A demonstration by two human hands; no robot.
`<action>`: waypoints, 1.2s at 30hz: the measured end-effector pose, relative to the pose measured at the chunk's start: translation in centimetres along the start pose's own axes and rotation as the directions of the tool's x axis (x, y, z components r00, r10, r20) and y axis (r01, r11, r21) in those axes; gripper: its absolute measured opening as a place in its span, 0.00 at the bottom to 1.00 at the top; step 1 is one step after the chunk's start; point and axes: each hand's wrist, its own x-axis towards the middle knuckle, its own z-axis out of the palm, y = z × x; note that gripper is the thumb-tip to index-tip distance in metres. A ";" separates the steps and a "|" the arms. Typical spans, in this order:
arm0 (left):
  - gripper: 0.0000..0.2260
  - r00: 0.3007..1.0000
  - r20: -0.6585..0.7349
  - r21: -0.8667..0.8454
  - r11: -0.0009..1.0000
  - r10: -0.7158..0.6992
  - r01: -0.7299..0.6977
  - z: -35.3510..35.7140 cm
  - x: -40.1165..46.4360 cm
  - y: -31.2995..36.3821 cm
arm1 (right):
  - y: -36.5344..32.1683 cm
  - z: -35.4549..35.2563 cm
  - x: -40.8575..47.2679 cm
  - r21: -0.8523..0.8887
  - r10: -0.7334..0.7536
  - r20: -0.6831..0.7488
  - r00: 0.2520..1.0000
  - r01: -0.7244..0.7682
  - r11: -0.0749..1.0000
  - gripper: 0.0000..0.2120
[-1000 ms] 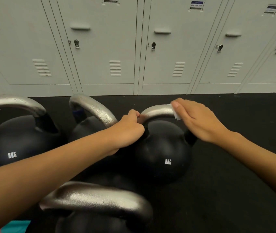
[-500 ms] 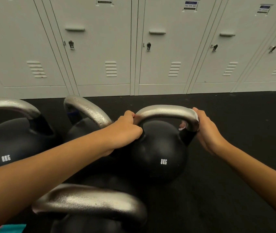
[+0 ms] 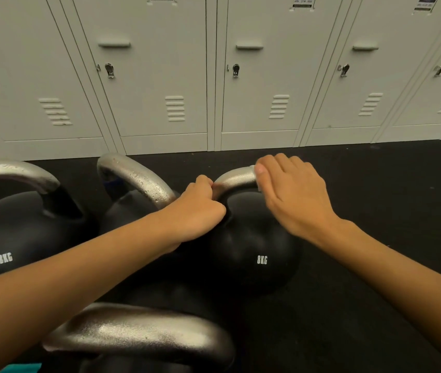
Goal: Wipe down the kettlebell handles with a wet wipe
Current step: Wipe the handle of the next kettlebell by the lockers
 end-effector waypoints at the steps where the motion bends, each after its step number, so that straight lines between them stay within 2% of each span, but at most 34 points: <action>1: 0.17 1.000 0.003 -0.008 1.000 -0.007 0.007 0.0 0.0 0.0 | -0.6 0.2 0.5 -0.054 -0.049 0.006 0.999 0.050 0.997 0.23; 5: 0.25 0.998 -0.048 -0.167 0.985 -0.040 0.032 -0.1 0.0 -0.1 | -2.9 0.9 2.6 -0.177 -0.227 0.050 0.973 0.232 0.956 0.19; 8: 0.31 0.988 -0.147 -0.234 0.972 -0.051 0.015 0.0 -0.3 -0.4 | -4.5 0.8 3.5 -0.244 -0.338 0.199 0.920 0.380 0.892 0.17; 11: 0.32 0.987 -0.144 -0.306 0.952 -0.069 0.022 0.3 -1.0 -0.7 | -6.2 1.0 3.9 -0.334 -0.390 0.377 0.840 0.516 0.789 0.16; 13: 0.25 0.992 -0.106 -0.343 0.939 -0.073 0.032 0.5 -1.7 -0.8 | -7.2 1.7 3.7 -0.404 -0.426 0.470 0.773 0.618 0.674 0.15; 15: 0.15 0.995 -0.065 -0.340 0.939 -0.076 0.049 0.6 -2.4 -0.9 | -7.6 2.4 3.0 -0.469 -0.465 0.554 0.691 0.720 0.511 0.17; 18: 0.16 0.996 -0.048 -0.345 0.937 -0.069 0.048 0.2 -2.6 -1.2 | -7.0 3.5 1.5 -0.508 -0.488 0.697 0.525 0.842 0.181 0.24; 20: 0.15 0.997 -0.028 -0.349 0.935 -0.074 0.059 -0.2 -2.6 -1.3 | -6.1 3.5 1.1 -0.505 -0.495 0.721 0.484 0.857 0.101 0.25; 23: 0.14 0.997 -0.014 -0.352 0.933 -0.078 0.068 -0.3 -2.7 -1.4 | -4.1 3.0 1.2 -0.524 -0.532 0.657 0.534 0.831 0.187 0.25; 27: 0.13 0.998 0.005 -0.294 0.953 -0.070 0.068 -0.1 -2.4 -1.5 | -1.7 2.4 1.4 -0.545 -0.637 0.383 0.669 0.720 0.429 0.28; 32: 0.12 0.999 0.023 -0.275 0.961 -0.030 0.035 -0.1 -1.7 -1.0 | 0.5 1.3 1.9 -0.435 -0.662 0.134 0.737 0.644 0.629 0.34; 36: 0.13 0.999 0.047 -0.312 0.950 -0.011 0.026 0.2 -0.8 -0.9 | 2.0 0.9 1.3 -0.360 -0.570 -0.024 0.821 0.525 0.771 0.20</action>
